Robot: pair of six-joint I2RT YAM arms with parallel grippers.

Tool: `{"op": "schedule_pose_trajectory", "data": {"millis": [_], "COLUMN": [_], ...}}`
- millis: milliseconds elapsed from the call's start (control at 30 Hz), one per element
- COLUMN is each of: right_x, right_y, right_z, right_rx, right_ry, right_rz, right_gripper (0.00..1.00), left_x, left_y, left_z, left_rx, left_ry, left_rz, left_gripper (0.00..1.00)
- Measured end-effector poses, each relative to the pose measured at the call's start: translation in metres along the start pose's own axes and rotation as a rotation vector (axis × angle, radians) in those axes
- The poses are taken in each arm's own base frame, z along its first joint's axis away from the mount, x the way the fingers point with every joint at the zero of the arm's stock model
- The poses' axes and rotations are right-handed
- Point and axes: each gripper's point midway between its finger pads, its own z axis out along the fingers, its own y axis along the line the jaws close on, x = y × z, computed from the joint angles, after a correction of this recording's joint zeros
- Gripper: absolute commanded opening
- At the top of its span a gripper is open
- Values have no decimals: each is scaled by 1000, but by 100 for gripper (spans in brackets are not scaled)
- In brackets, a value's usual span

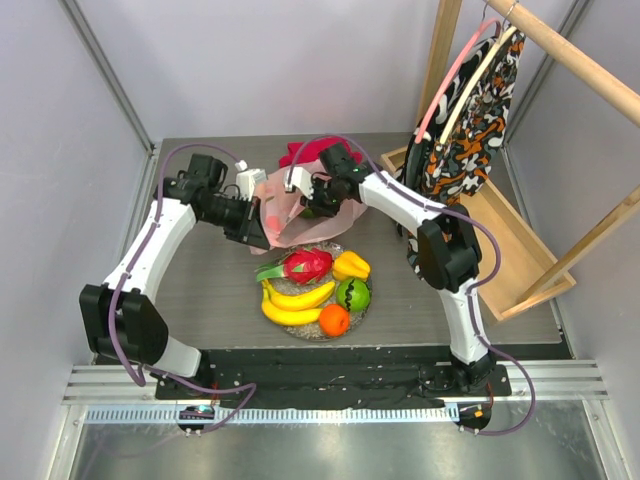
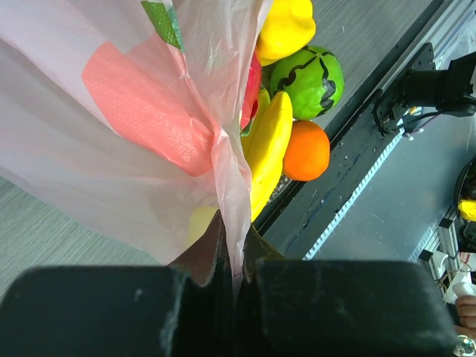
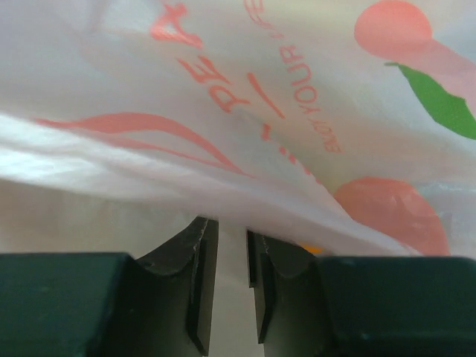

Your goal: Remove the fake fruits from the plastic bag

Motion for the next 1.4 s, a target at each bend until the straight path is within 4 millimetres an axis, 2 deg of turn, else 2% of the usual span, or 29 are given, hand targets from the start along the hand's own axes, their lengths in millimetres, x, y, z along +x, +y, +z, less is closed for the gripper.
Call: {"op": "schedule_pose_trajectory", "data": {"millis": [67,100,200,333,667,900,1000,1133,1267,1400], "right_x": [7,12,20,26,22,25,27,28,31,49], "right_y": [-4,-7,-10,-14,-27,-40,-41,-46,-50,-75], "right_z": [8,11,15,16,17,30,29,20,12,4], "right_rx": [-6,-9,-16,-16,23,42,44,59,88,219], "right_ry": [15,26,45,57,41,53,54,50,67,138], "right_rz": [-3,-7,-30,-71,-147,-145,-125,-100,-71,22], "right_gripper": [39,48,60,69,76,76,76,75,76,78], "left_x": [0,1,2,2,4,3,0,-10,-30,-42], "left_y": [0,0,0,1,2,2,2,-2,-9,-13], "left_z": [0,0,-1,1,2,2,1,-4,-15,-23], "left_rx": [0,0,1,2,4,6,5,1,-6,-13], "left_ry": [1,3,7,13,20,22,17,-4,-53,-88], "left_rz": [3,3,9,8,4,4,12,30,73,123], "left_gripper": [0,0,0,0,0,0,0,0,0,0]}}
